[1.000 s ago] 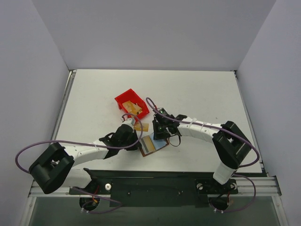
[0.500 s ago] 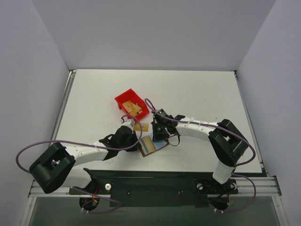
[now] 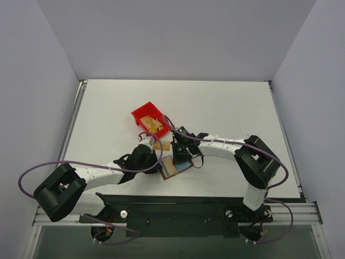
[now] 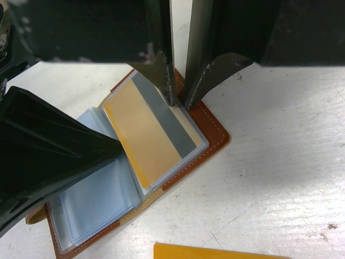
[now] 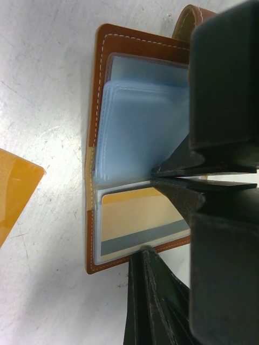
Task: Put the credit cards into the card holder
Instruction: Insert the credit card into the card holder, then move the credit card to the corner of the board.
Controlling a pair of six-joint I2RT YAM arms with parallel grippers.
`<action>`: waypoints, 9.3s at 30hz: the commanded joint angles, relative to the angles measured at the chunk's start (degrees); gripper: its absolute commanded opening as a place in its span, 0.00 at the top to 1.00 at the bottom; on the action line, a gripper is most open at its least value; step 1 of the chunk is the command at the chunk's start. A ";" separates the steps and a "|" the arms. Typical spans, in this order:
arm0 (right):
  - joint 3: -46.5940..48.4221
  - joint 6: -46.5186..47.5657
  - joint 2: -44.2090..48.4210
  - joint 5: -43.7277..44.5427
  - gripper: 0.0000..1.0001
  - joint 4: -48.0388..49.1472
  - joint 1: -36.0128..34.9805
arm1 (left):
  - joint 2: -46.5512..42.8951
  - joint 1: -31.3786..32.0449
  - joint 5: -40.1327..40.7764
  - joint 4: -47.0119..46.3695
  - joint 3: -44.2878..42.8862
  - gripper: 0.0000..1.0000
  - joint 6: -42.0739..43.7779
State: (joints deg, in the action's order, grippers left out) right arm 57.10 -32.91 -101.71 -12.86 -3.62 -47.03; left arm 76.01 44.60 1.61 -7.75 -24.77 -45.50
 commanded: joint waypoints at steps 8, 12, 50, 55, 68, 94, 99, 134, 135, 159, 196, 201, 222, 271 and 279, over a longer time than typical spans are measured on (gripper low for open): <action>1.43 0.30 -1.91 -2.96 1.00 -0.16 -1.93 | 0.37 0.40 0.15 -1.31 0.78 0.77 -0.29; 1.08 0.12 -1.91 -2.70 1.00 -0.07 -1.93 | -1.56 0.31 0.68 -0.25 0.61 0.77 -0.12; 16.81 11.63 -9.81 -2.08 0.73 1.85 8.97 | -12.64 -9.70 2.53 13.28 -6.87 0.70 3.84; 19.53 11.37 -13.16 -3.66 0.73 3.00 10.20 | -12.81 -10.23 2.44 13.46 -6.08 0.70 3.57; 26.39 9.97 -20.81 -10.51 0.75 1.69 10.29 | -12.99 -11.64 1.82 13.90 -5.37 0.70 3.75; 20.34 9.79 -19.93 -10.17 0.82 -0.34 -0.17 | -11.59 -14.28 3.84 13.55 -1.24 0.70 1.38; 17.00 9.26 -17.21 -6.57 0.82 -1.21 -1.05 | -11.67 -14.28 3.75 13.46 -0.89 0.70 1.20; 7.32 5.66 -8.59 -0.67 0.76 -1.39 0.43 | -10.79 -14.28 1.91 11.61 -0.19 0.71 0.85; 7.41 5.49 -8.68 -0.41 0.76 -1.83 1.23 | -10.79 -14.28 1.91 11.79 -0.19 0.71 0.85; -1.82 3.11 1.07 12.69 0.79 -11.68 4.05 | -9.21 -14.28 1.03 10.82 -0.89 0.71 1.02; 13.91 -5.15 -3.23 -4.19 0.78 -3.06 -8.87 | -13.87 -14.36 3.32 13.02 1.22 0.71 0.14; 16.28 -5.59 -6.83 -3.75 0.80 -6.22 -8.96 | -14.40 -14.36 3.49 13.11 1.57 0.71 0.23; 21.47 -4.36 -9.29 7.24 0.82 -21.52 -8.87 | -14.04 -14.80 2.88 12.67 2.01 0.71 0.23; 28.33 8.83 -19.49 -4.63 0.78 -17.65 -5.71 | -14.57 -16.03 2.61 13.02 2.80 0.70 0.14; 26.13 8.39 -18.44 -5.07 0.78 -17.30 -7.64 | -13.96 -16.03 2.35 12.41 2.98 0.70 0.23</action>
State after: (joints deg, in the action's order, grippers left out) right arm 85.25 -25.19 -120.84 -17.67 -17.45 -53.08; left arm 61.91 28.97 4.21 6.61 -21.98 -44.84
